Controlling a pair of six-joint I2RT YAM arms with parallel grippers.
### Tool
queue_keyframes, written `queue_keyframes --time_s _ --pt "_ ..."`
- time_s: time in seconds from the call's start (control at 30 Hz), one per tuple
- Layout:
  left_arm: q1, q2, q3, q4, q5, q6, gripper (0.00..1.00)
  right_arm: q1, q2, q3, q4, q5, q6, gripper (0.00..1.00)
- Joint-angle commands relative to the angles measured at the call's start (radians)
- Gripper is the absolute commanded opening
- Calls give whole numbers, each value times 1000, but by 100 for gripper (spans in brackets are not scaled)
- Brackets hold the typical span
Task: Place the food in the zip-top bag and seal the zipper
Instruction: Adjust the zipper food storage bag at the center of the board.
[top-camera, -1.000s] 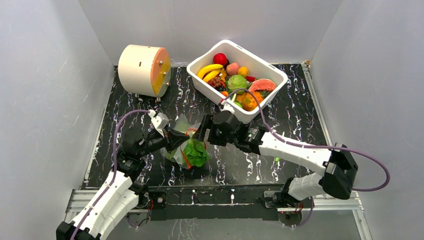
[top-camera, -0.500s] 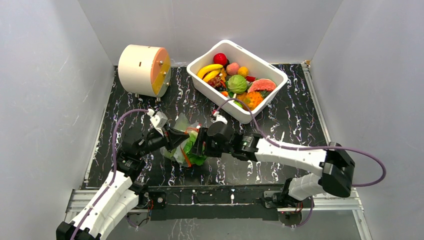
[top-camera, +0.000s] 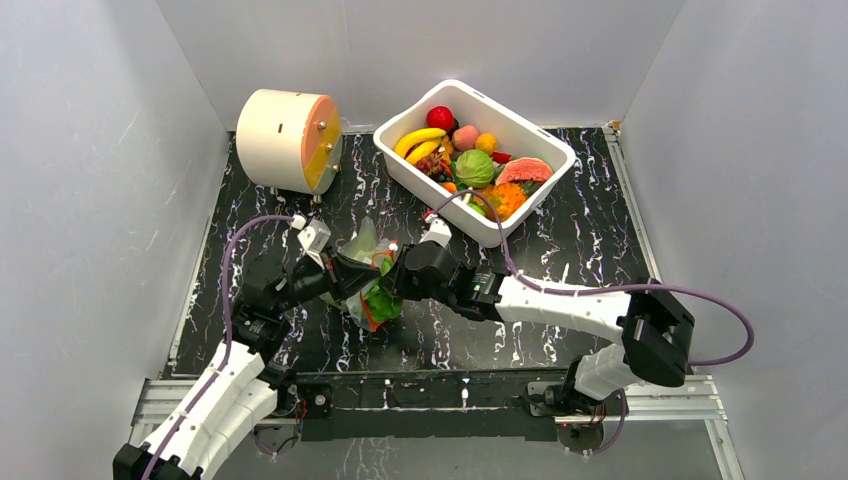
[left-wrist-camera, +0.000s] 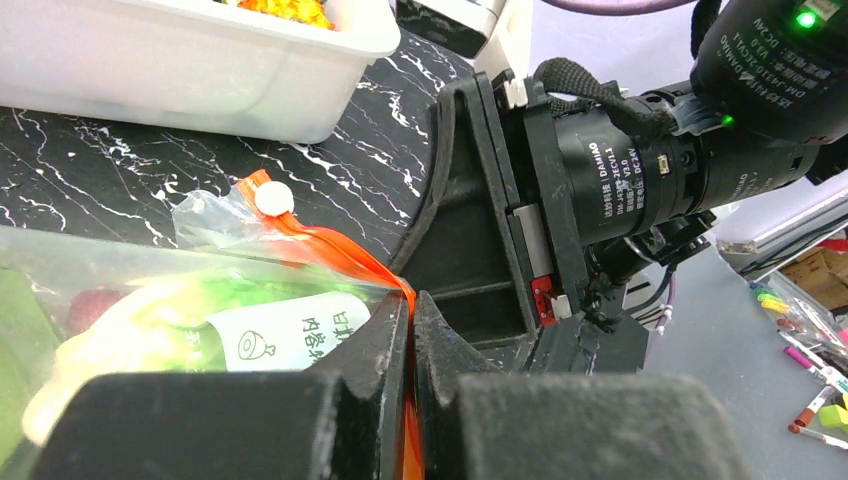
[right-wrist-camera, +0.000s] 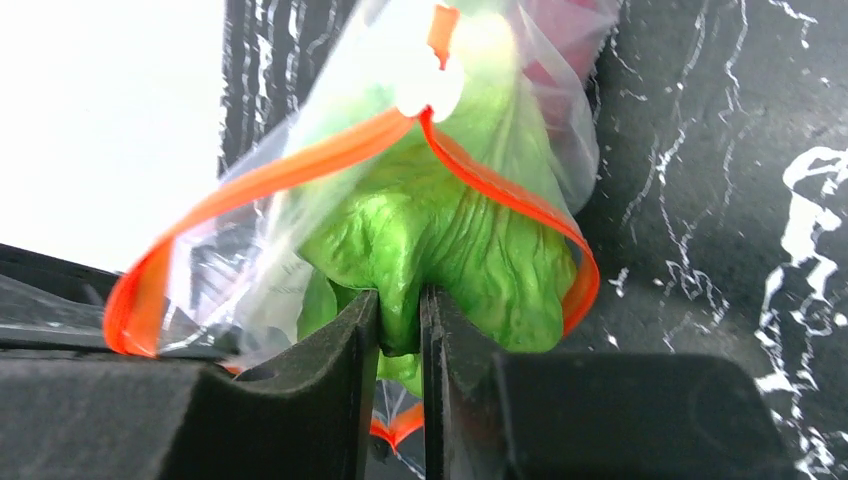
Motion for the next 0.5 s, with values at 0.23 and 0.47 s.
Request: queue_keyframes --time_s 0.23,0.47 --pt "-5 -18 180 -132 -142 55 0 -32 -212 156 -236 -77 -323 57" --pt "-5 -13 205 -127 -138 37 0 -33 -343 86 -359 63 -327 35"
